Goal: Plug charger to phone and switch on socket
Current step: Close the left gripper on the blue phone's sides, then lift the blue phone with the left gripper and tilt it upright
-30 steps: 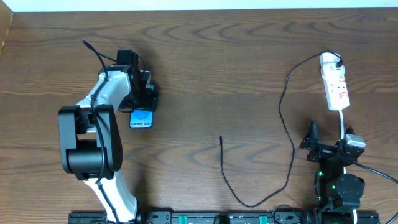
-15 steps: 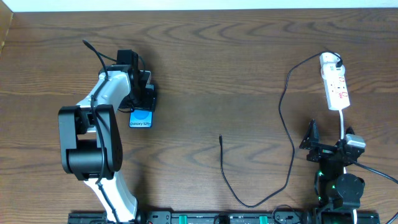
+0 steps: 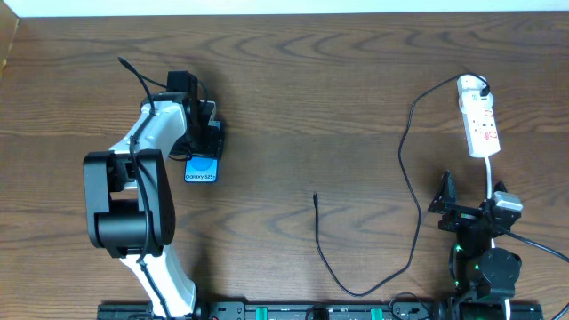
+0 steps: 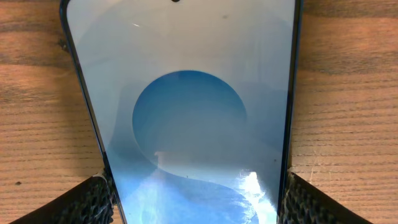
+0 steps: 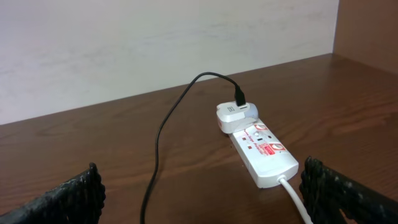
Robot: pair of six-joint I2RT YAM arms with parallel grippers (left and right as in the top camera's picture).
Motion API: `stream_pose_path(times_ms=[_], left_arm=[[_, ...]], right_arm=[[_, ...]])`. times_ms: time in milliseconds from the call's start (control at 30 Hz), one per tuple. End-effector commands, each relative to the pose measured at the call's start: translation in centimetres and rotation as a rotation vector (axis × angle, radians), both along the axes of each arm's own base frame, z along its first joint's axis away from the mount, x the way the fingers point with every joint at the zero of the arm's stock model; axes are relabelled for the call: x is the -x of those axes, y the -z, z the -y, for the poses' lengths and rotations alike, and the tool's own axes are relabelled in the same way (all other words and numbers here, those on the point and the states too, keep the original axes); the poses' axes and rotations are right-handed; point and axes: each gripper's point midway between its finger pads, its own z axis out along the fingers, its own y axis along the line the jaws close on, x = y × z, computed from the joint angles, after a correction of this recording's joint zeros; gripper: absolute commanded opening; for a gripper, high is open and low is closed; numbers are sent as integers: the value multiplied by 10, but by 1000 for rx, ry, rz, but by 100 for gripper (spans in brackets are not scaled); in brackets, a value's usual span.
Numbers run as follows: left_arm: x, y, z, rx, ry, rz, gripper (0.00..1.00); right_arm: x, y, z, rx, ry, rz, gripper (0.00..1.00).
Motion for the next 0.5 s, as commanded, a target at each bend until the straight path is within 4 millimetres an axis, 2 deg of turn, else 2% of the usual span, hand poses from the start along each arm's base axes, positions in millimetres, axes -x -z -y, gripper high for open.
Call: stream_pose_path(times_ms=[0, 67, 133, 167, 467], left_arm=[[15, 17, -3, -14, 6, -60, 41], [15, 17, -3, -14, 6, -60, 32], [15, 17, -3, -14, 6, -60, 19], [15, 17, -3, -14, 6, -60, 8], [15, 17, -3, -14, 6, -60, 8]], right_arm=[[0, 0, -1, 15, -1, -1, 99], [0, 0, 0, 15, 0, -1, 99], [0, 0, -1, 15, -1, -1, 99], [0, 0, -1, 15, -1, -1, 99], [0, 0, -1, 15, -1, -2, 99]])
